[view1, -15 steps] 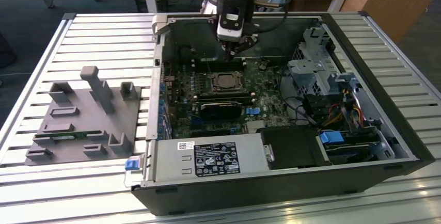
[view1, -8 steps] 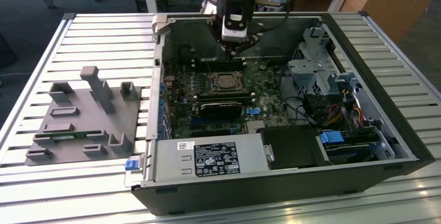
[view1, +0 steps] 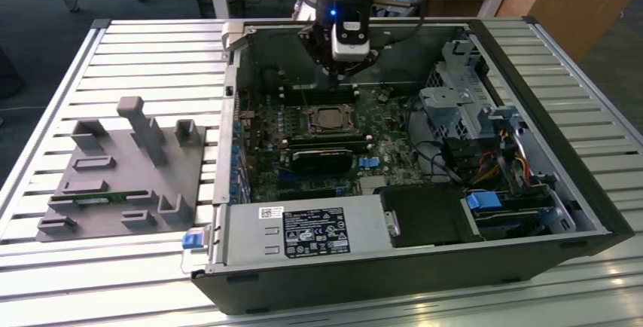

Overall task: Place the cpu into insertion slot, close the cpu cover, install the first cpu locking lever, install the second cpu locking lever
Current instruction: 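Install the first cpu locking lever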

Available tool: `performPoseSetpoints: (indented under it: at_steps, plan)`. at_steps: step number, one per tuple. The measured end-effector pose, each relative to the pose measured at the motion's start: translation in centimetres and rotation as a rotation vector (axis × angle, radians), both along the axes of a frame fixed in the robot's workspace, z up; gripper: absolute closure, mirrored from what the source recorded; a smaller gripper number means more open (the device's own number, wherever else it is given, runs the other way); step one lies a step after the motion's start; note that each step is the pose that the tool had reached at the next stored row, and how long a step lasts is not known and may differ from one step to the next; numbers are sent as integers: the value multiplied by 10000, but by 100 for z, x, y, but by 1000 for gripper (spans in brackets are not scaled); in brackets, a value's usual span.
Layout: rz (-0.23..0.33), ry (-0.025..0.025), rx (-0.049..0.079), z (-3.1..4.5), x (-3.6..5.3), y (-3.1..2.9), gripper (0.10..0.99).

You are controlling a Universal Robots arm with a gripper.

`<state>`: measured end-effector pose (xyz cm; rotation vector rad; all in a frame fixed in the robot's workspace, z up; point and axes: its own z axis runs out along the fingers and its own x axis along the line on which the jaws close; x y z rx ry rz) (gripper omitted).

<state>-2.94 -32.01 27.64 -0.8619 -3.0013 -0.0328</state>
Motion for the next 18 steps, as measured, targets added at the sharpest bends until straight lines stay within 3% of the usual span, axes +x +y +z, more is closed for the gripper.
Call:
performPoseSetpoints:
  at_steps: [11, 18]
  plan:
    - [1936, -2, 2, -4, 0, 0, 969]
    - [2791, -3, 0, -5, 0, 0, 969]
